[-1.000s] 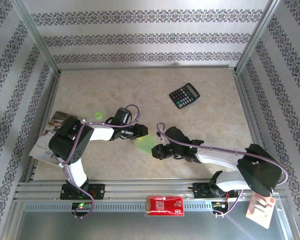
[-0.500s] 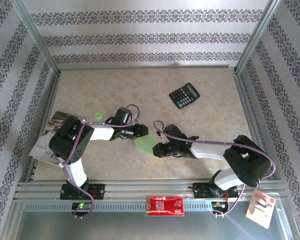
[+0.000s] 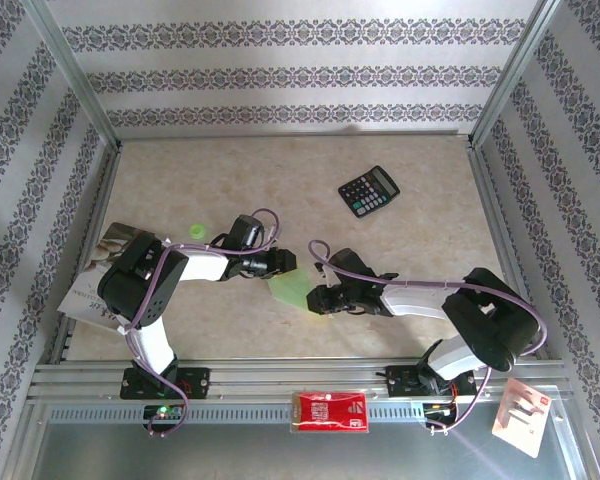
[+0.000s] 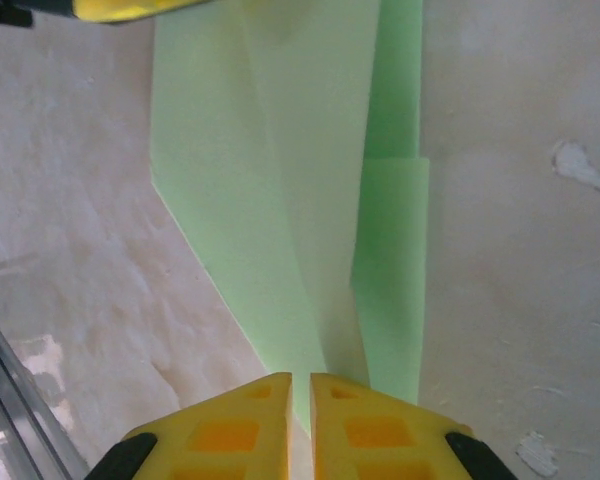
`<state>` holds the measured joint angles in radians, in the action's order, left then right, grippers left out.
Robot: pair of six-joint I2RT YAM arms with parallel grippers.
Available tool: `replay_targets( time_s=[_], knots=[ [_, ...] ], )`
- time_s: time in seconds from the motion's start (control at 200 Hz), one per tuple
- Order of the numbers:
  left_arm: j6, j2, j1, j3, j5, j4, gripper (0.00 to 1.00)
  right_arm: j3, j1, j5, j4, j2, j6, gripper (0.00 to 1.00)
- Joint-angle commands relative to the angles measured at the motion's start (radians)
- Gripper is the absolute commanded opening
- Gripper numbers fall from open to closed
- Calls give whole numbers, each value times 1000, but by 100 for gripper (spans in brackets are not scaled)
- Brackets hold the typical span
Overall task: Fold a paper plane with a square sheet of paper (pick it up from the middle)
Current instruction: Fourth fold the wing at the center of the table.
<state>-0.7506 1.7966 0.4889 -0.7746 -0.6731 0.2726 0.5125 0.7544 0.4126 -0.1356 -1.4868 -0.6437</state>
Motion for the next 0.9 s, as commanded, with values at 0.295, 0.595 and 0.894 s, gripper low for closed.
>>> replay_targets(
  time_s=[0.295,0.595,0.894],
  knots=[
    [35,35,-10,-2,35,-90,37,-41,-15,6,-24,-6,12,13],
    [37,34,-10,-6,33,-94,37,-46,-27,-1,-1,-6,28,13],
    [48,39,-11,-6,38,-102,37,-83,-28,4,36,9,29,10]
  ],
)
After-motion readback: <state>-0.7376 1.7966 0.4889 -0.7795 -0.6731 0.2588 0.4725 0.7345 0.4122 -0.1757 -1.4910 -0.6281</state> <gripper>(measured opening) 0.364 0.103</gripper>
